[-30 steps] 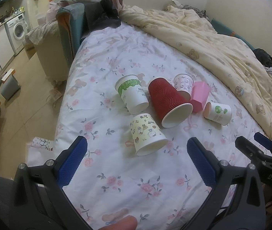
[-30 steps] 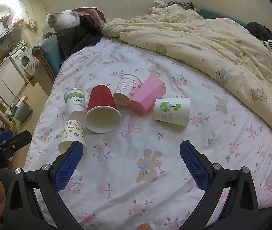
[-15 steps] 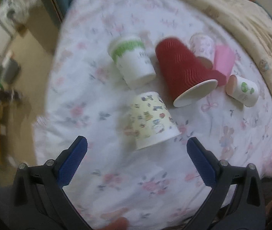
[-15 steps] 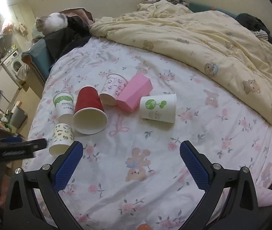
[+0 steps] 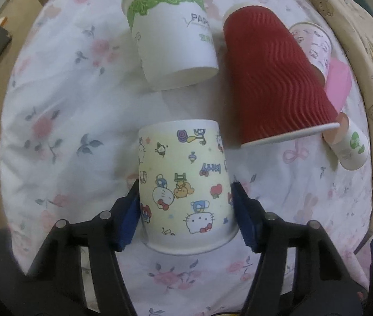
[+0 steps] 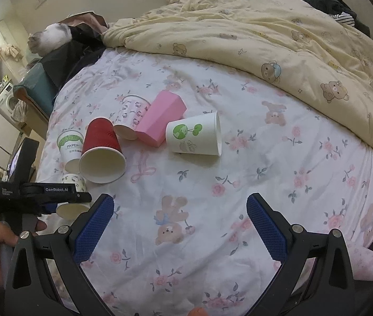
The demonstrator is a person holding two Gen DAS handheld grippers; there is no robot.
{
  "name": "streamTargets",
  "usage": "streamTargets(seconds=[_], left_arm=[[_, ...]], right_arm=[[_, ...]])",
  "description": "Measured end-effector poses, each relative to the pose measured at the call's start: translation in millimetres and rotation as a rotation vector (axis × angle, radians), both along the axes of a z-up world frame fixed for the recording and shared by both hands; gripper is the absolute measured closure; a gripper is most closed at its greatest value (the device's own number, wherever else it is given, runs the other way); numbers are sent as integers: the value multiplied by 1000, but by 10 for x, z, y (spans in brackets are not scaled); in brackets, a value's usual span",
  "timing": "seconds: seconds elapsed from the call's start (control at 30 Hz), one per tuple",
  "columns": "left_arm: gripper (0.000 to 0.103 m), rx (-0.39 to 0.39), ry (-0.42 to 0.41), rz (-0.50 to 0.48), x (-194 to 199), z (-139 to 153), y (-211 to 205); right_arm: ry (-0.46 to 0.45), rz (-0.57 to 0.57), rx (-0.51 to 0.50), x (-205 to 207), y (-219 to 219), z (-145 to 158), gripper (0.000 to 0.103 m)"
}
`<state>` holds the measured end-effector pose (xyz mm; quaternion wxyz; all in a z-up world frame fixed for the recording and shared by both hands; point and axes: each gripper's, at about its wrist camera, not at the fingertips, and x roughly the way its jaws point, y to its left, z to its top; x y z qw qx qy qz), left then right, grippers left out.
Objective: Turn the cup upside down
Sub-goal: 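Lower the left gripper onto the cream Hello Kitty cup and close it, then lift the cream cup with the left gripper, set it near the right gripper, open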
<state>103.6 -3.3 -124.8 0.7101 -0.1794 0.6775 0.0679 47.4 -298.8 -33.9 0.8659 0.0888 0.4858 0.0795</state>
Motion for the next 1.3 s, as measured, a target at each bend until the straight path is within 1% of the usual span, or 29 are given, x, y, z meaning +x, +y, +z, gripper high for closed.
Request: streamTargets(seconds=[0.07,0.2,0.27,0.37,0.43,0.6,0.77,0.87,0.97,1.07,1.13,1.17,1.2,1.23,1.27,1.3], left_arm=[[42,7,-17,-15,-58,77,-40],[42,-29,-33,-14,-241,268,-105],[42,-33,-44,-24,-330,350,-148],[42,-57,-43,-26,-525,383,-217],[42,-76,-35,-19,-603,372,-255],[42,-115,-6,-33,-740,309,-564],[42,-98,12,-67,-743,164,-795],[42,-91,27,-74,-725,90,-830],[41,-68,31,-90,-704,38,-844],[41,-65,35,-105,-696,11,-858],[40,-47,30,-122,-679,18,-896],[33,-33,33,-130,-666,18,-918],[18,-14,38,-138,-653,19,-938],[12,3,42,-145,-649,21,-950],[8,13,41,-150,-636,26,-982],[8,14,39,-156,-599,2,-1069]], right_arm=[[4,1,8,12,-1,0,0],[-6,-1,17,6,-6,41,0],[-11,-2,20,-3,-8,62,0],[-19,-11,39,-13,-39,91,0],[-20,-19,51,-25,-67,103,0],[-8,-28,79,-34,-110,101,0],[-10,-26,80,-50,-137,105,0],[-4,-29,77,-51,-153,92,0],[2,-37,82,-39,-167,87,0],[-7,-35,69,-47,-147,98,0],[-6,-33,60,-44,-140,92,0],[-1,-33,64,-41,-143,84,0],[1,-34,65,-35,-143,79,0],[3,-34,66,-30,-142,75,0],[4,-33,67,-24,-143,77,0],[2,-32,68,-26,-142,79,0]])
